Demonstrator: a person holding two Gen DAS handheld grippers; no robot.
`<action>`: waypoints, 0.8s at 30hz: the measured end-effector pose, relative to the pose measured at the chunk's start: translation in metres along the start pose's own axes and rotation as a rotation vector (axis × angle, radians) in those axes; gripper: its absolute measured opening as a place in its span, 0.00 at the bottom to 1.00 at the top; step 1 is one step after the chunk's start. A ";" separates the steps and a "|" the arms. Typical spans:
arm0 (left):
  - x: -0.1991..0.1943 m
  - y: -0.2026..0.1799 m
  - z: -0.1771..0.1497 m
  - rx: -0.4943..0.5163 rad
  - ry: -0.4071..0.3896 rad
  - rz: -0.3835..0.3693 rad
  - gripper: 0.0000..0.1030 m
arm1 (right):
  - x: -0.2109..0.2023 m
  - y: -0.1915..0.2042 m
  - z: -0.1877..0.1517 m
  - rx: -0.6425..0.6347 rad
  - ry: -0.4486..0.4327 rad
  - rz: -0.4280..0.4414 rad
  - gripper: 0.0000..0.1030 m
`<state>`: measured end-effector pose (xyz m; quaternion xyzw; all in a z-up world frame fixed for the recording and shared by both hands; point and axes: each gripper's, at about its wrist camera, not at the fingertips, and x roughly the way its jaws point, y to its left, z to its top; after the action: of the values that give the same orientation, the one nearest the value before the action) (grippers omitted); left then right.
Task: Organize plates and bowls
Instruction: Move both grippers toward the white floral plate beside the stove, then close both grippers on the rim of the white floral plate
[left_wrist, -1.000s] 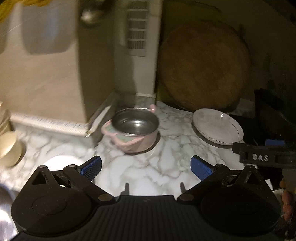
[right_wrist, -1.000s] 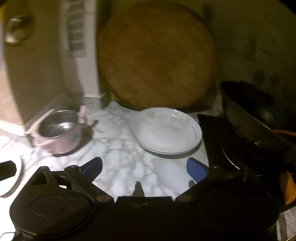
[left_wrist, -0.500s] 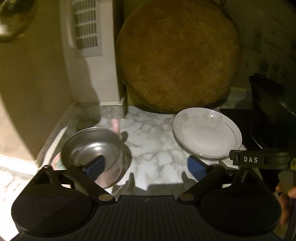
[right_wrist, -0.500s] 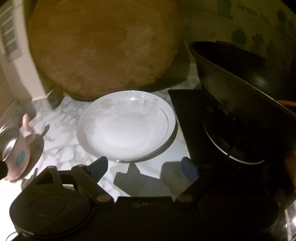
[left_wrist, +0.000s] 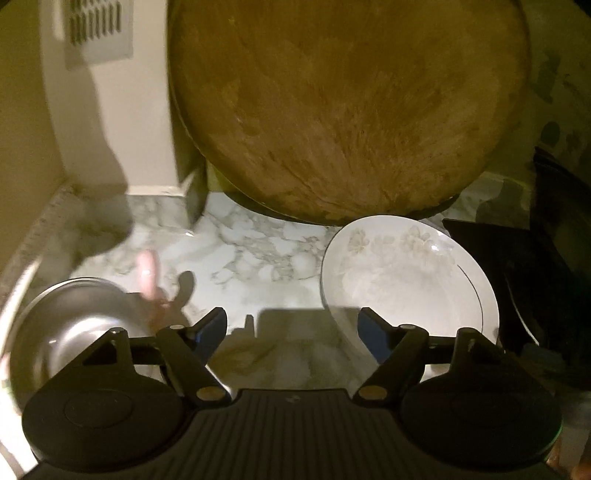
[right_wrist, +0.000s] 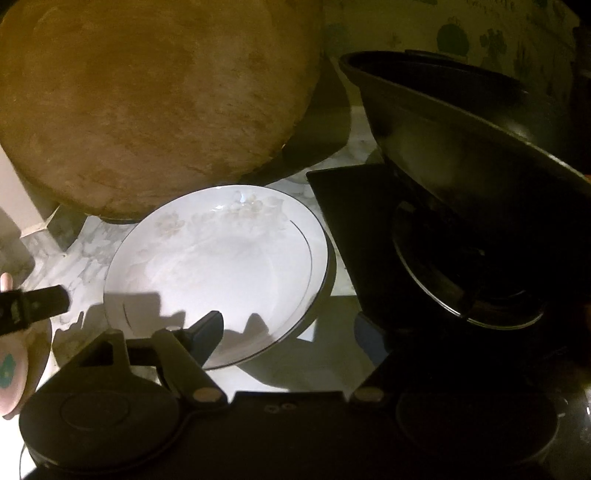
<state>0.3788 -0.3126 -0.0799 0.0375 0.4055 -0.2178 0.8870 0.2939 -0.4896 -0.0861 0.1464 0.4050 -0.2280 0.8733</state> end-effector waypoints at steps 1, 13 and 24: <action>0.006 -0.001 0.004 -0.002 0.007 -0.003 0.69 | 0.002 -0.001 0.000 0.003 0.001 -0.002 0.73; 0.070 -0.008 0.038 -0.041 0.105 -0.055 0.51 | 0.020 -0.004 0.000 0.072 0.033 0.011 0.57; 0.097 -0.006 0.046 -0.057 0.162 -0.073 0.39 | 0.036 -0.008 0.003 0.143 0.053 0.046 0.39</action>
<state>0.4645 -0.3640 -0.1204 0.0151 0.4831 -0.2347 0.8434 0.3117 -0.5076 -0.1127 0.2238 0.4071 -0.2323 0.8545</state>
